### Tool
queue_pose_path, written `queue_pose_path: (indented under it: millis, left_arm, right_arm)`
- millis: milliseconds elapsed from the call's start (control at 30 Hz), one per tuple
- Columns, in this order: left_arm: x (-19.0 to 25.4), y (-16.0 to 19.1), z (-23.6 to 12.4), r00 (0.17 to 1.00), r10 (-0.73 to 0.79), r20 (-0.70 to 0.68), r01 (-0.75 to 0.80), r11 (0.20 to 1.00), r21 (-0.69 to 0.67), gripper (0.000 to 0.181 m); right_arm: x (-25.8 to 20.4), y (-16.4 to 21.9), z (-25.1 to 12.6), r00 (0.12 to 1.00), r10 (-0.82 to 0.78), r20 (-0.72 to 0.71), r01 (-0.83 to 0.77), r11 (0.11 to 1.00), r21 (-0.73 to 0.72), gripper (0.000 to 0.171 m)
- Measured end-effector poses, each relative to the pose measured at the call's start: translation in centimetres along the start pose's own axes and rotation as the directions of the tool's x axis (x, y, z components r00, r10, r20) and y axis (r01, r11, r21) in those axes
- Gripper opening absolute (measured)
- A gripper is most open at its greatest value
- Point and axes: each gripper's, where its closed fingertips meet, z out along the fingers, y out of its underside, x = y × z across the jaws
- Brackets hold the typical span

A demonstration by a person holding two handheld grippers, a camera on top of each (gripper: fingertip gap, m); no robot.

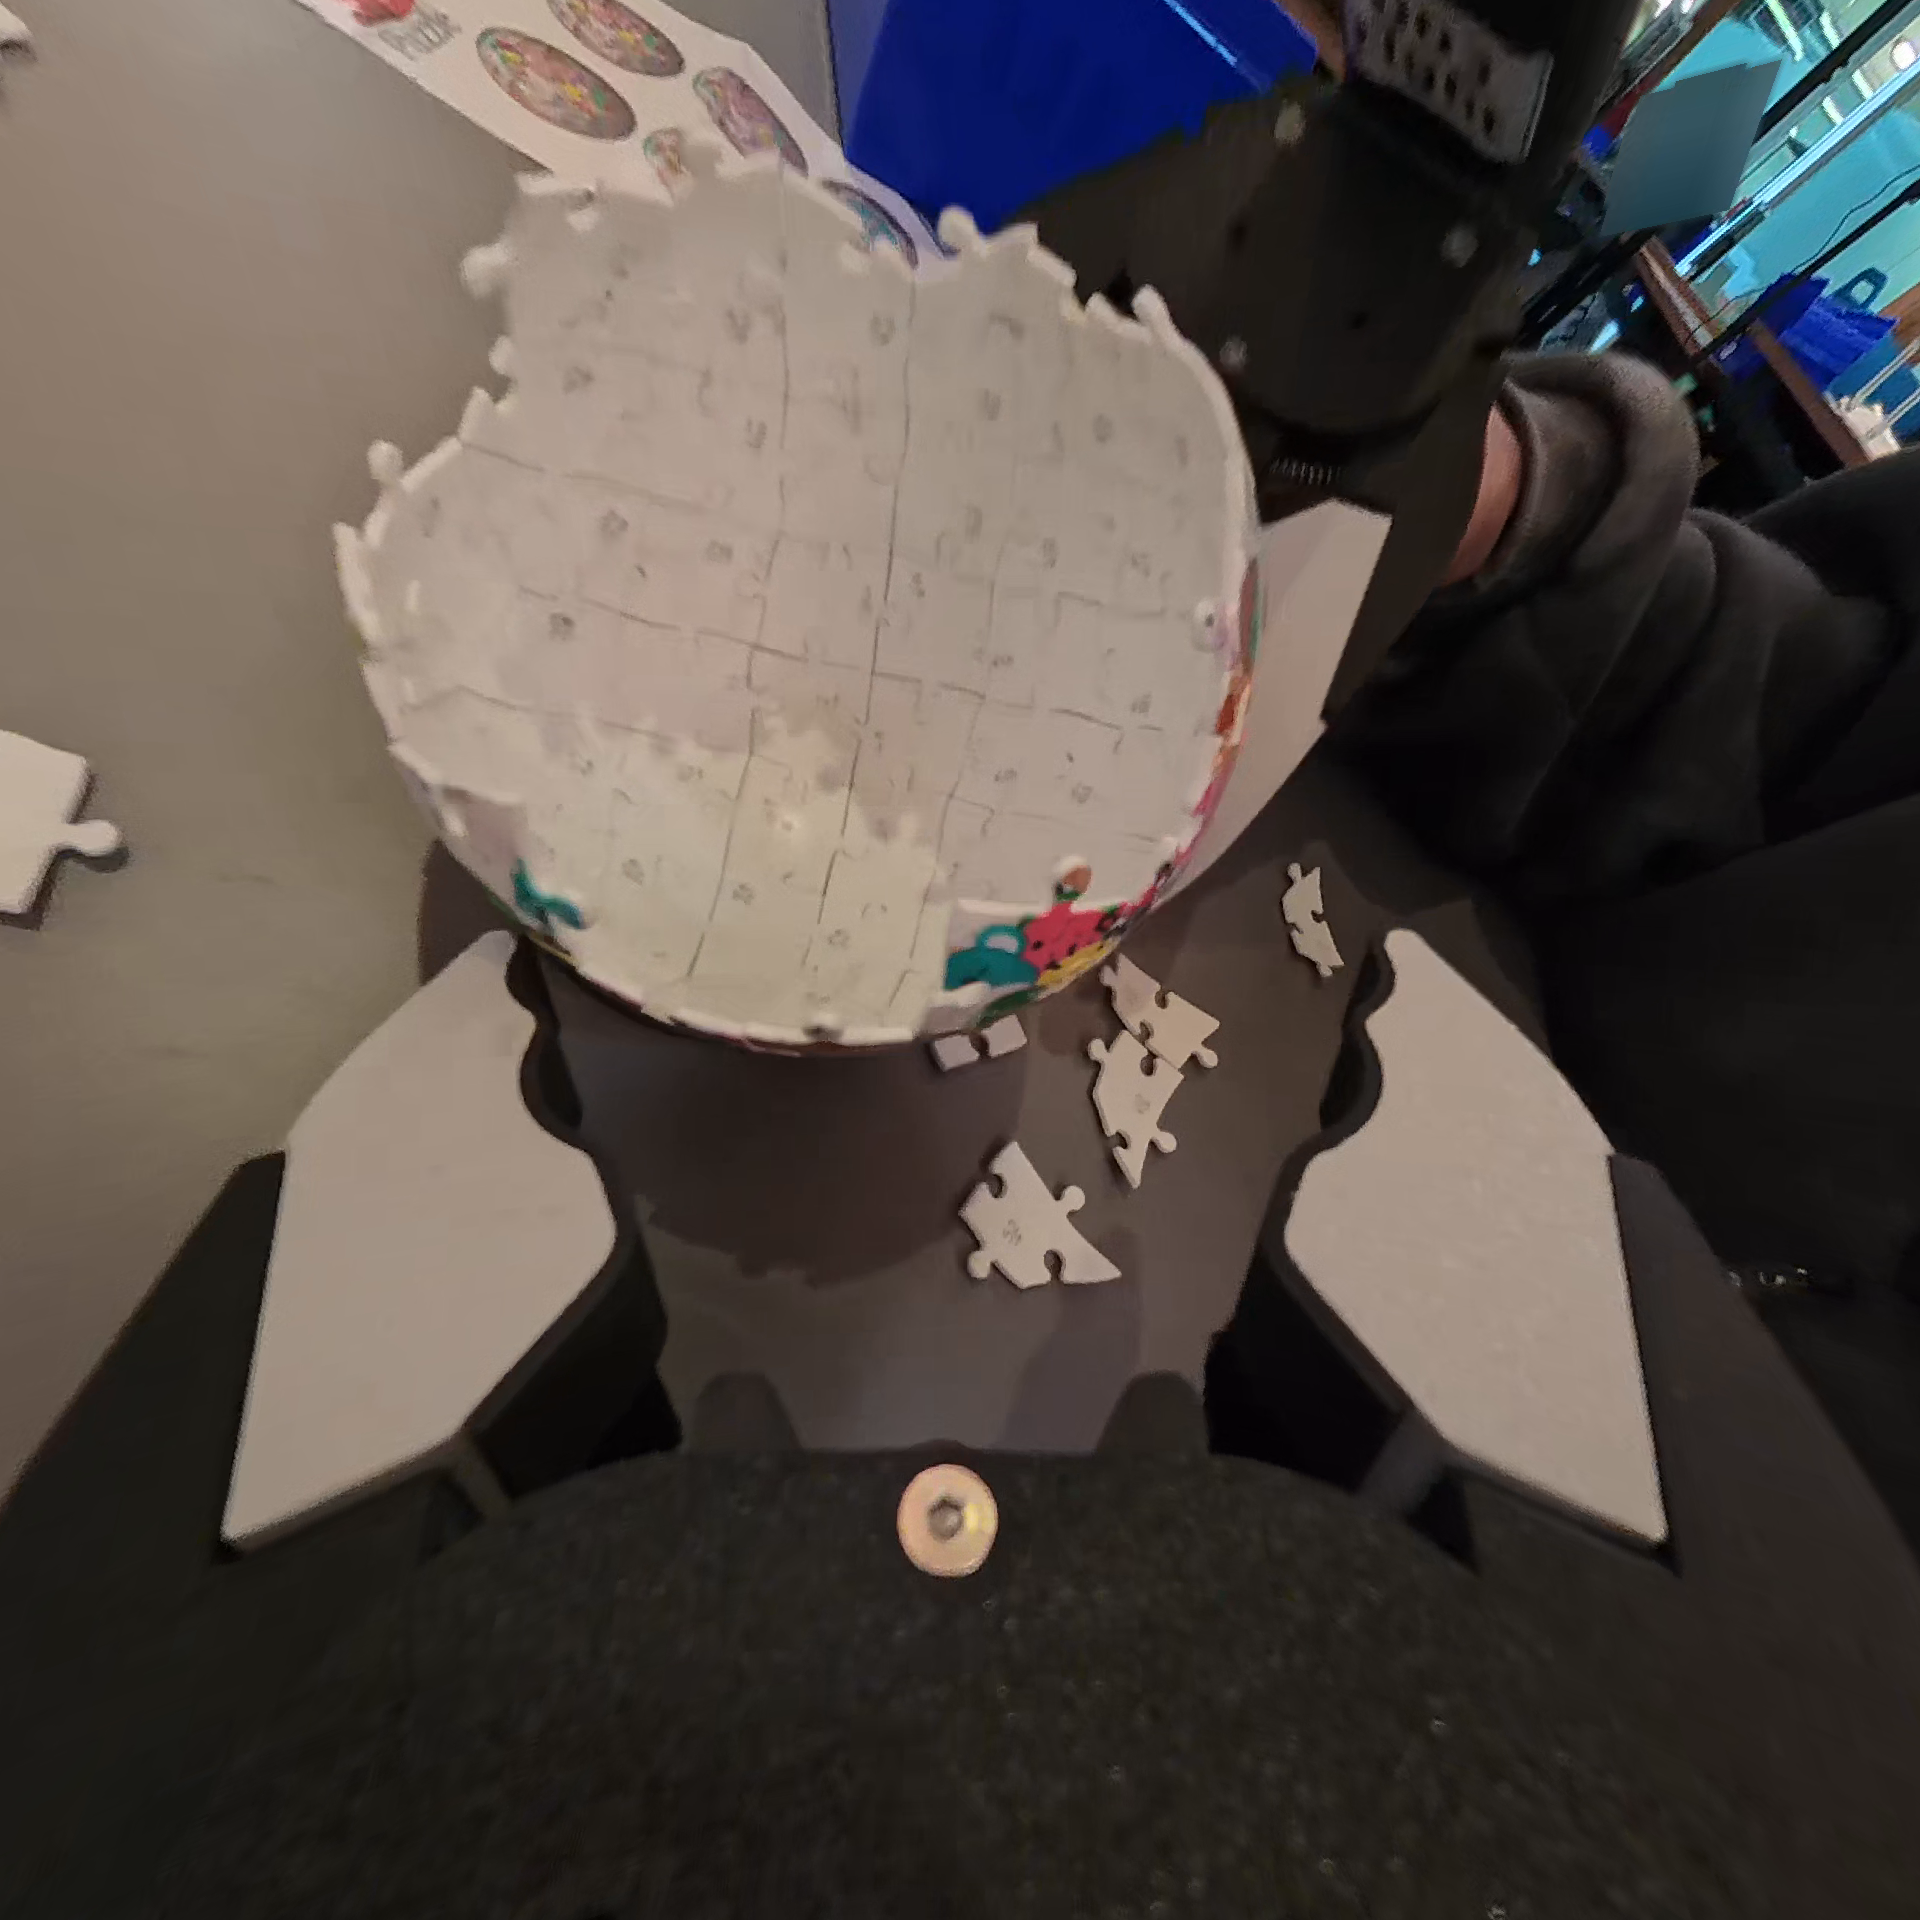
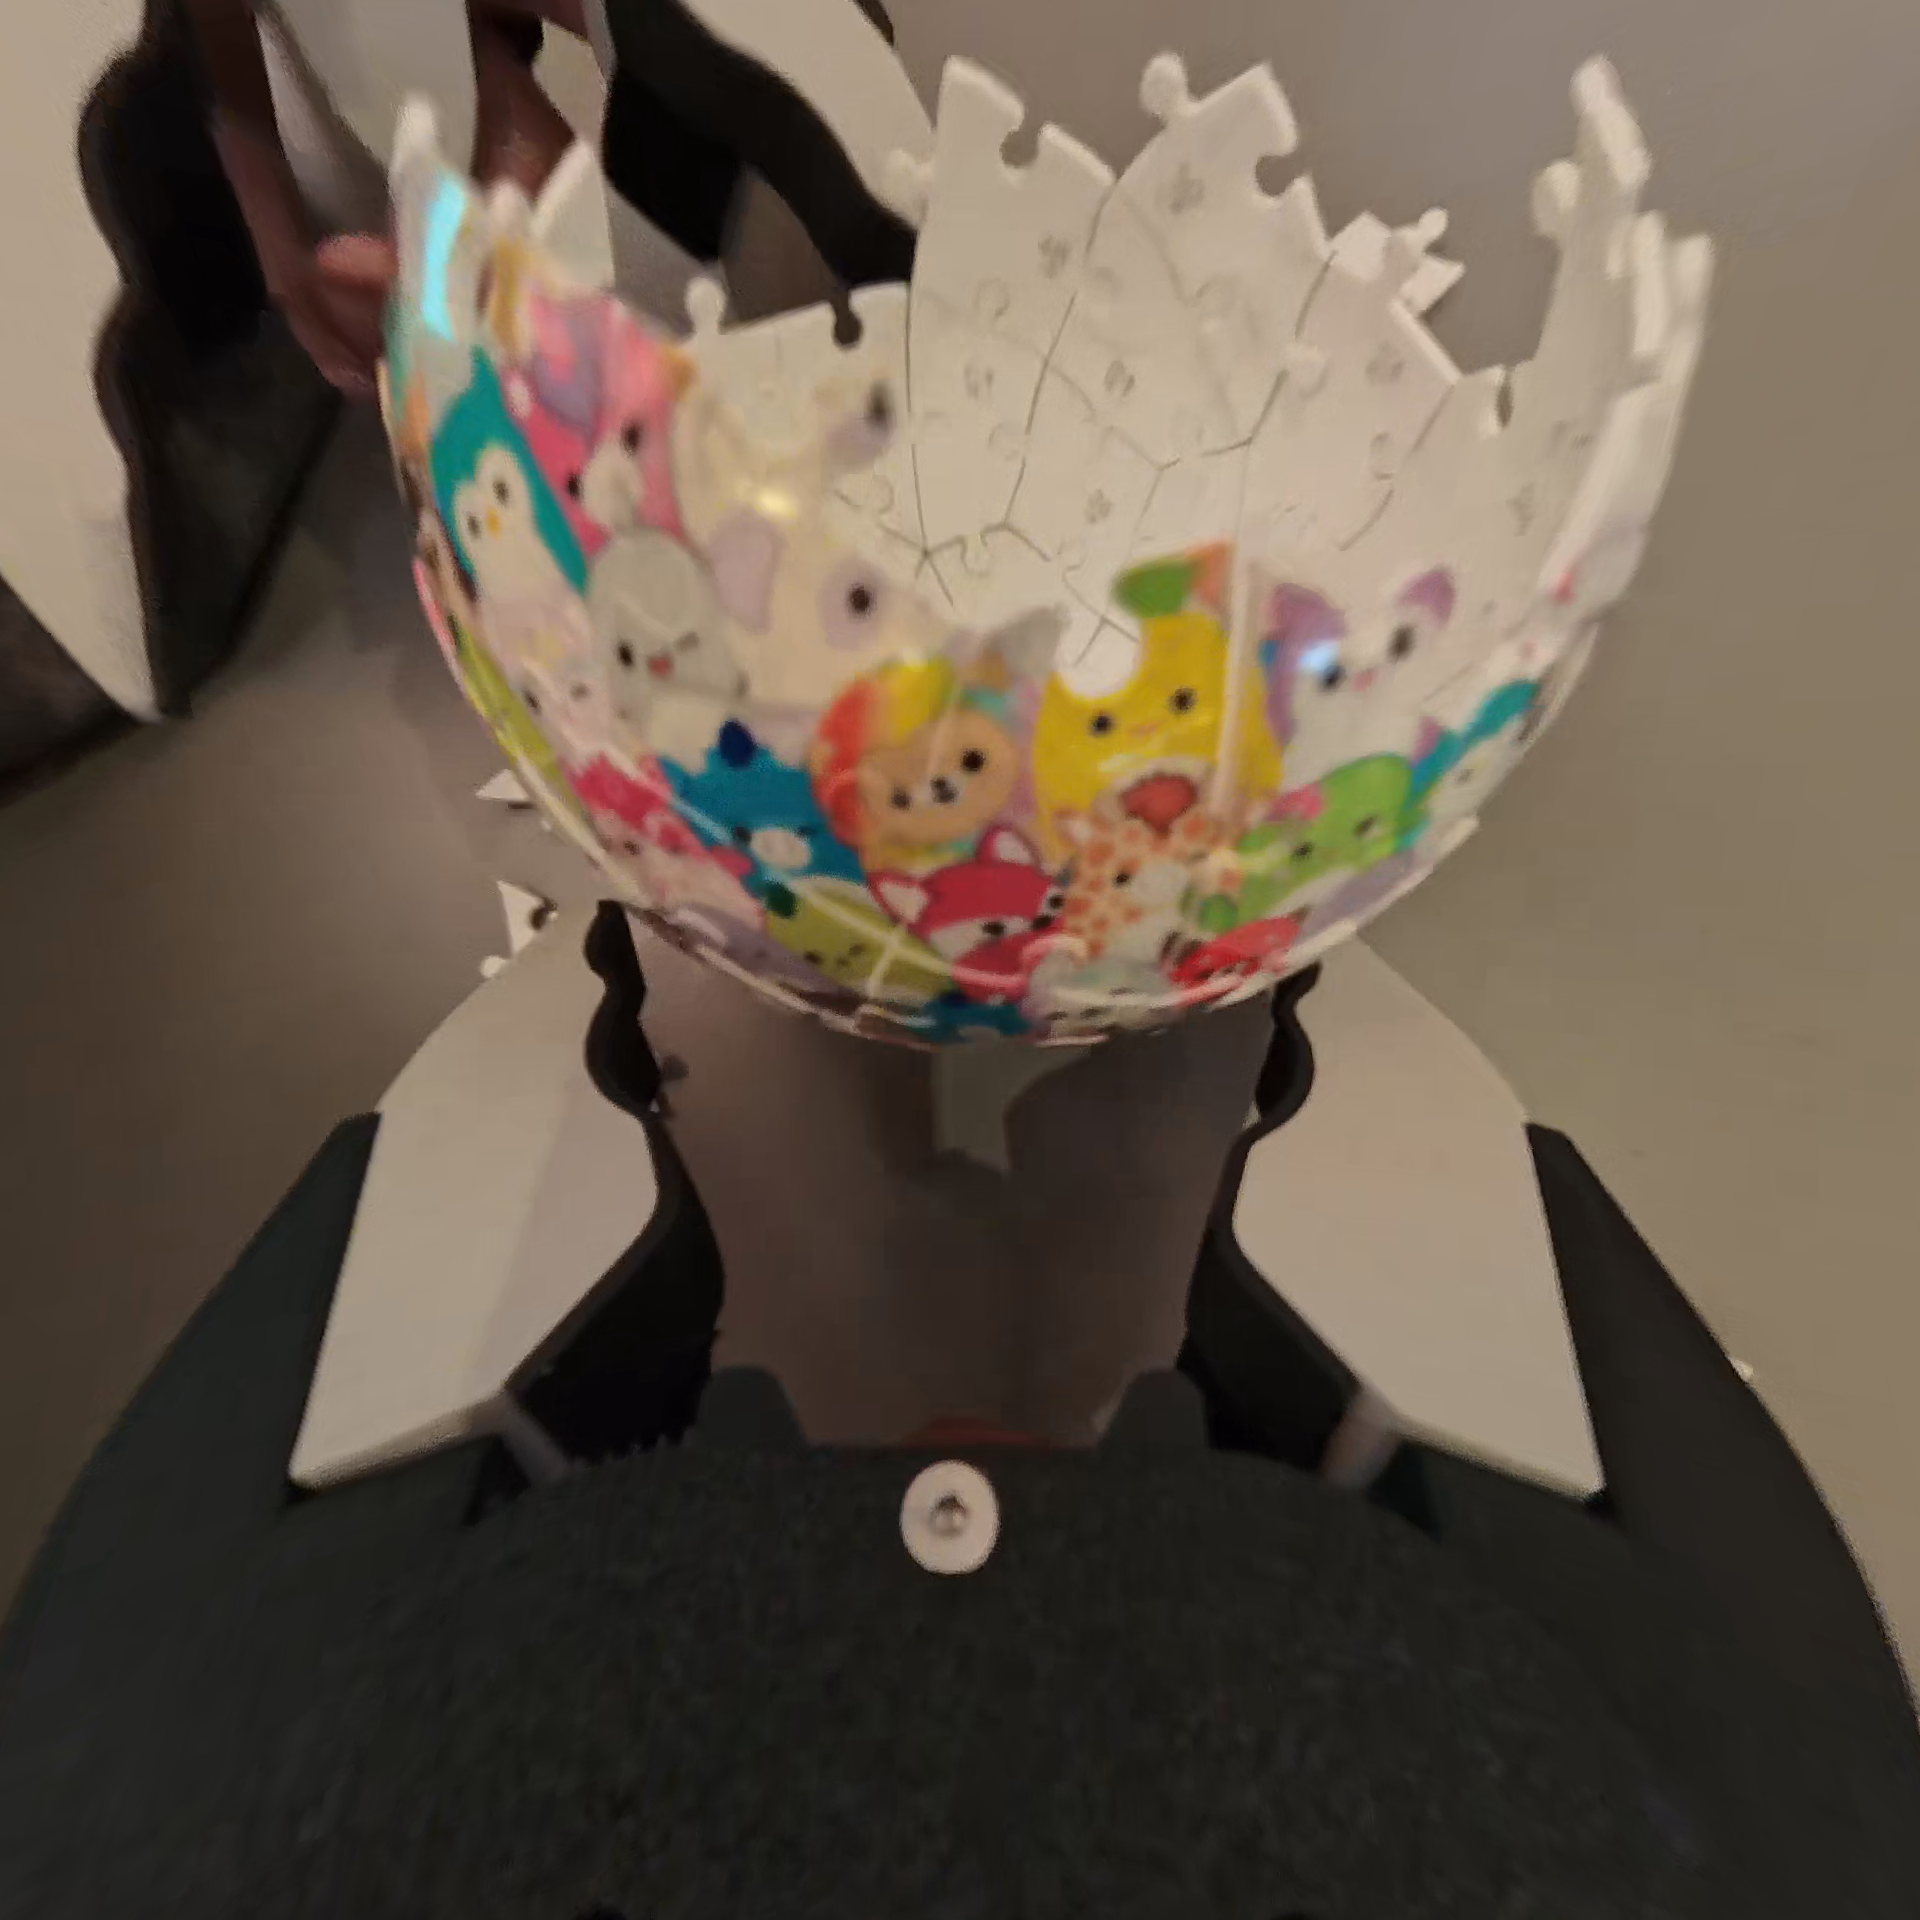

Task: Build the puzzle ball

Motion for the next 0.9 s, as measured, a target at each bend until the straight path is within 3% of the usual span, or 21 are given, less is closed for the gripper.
queue_pose_path:
  millis: [433, 567, 733, 900]
  left_arm:
    - [2.3, 1.9, 1.8, 0.999, -0.032, -0.006, 0.031, 0.997, -0.068, 0.146]
    - [3.2, 2.2, 2.0, 0.999, -0.035, -0.04, 0.032, 0.997, -0.066, 0.136]
    - [2.6, 1.8, 0.1, 0.998, -0.048, -0.038, 0.046, 0.998, -0.039, 0.134]
    - [0.3, 0.6, -3.8, 0.999, -0.029, -0.037, 0.029, 1.0, 0.005, 0.123]
  right_arm:
    - [1.9, -3.3, -3.3, 0.954, -0.01, 0.299, 0.01, 1.0, 0.001, 0.109]
    - [2.3, -4.2, -4.1, 0.939, -0.012, 0.345, -0.013, 0.998, 0.069, 0.107]
    - [2.0, -2.3, -5.1, 0.955, 0.05, 0.294, -0.088, 0.989, 0.118, 0.108]
    - [0.6, -1.0, -7.4, 0.987, 0.123, 0.099, -0.142, 0.966, 0.215, 0.104]
